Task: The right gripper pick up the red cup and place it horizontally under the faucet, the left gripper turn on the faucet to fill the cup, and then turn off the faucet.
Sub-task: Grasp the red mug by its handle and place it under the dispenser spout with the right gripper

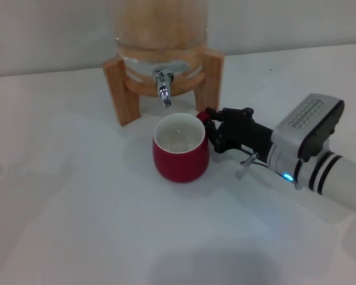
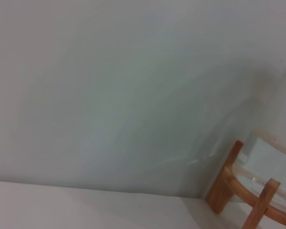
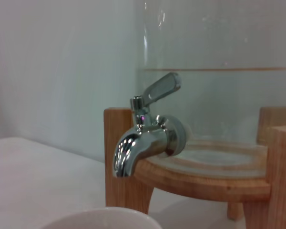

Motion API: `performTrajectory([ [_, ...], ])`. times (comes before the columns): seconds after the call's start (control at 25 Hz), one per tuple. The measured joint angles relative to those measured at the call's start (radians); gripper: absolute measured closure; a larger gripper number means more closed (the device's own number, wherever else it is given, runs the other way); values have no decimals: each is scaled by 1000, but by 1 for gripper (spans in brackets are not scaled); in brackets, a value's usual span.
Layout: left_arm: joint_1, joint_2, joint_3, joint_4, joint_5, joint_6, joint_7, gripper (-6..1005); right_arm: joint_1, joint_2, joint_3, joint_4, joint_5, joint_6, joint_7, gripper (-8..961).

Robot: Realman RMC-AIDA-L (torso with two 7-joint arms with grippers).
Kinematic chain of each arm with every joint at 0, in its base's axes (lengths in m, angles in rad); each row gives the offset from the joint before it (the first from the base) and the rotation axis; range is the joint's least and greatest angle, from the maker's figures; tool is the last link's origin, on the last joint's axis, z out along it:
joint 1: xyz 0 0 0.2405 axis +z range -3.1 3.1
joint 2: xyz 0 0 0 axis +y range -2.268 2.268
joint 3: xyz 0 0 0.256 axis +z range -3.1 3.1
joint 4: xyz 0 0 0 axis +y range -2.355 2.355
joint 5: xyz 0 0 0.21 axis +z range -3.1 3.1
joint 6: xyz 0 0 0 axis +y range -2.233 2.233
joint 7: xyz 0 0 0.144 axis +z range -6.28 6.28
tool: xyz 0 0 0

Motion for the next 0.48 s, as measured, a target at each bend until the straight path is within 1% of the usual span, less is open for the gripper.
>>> performTrajectory([
  [0.16,-1,-1,0,0,0,-3,0,196,14,0,26,19,-1,-29,-35,787],
  [0.48,-2,-4,0,0,0,-4,0,196,34,0,74,23,-13,-77,-36,787],
])
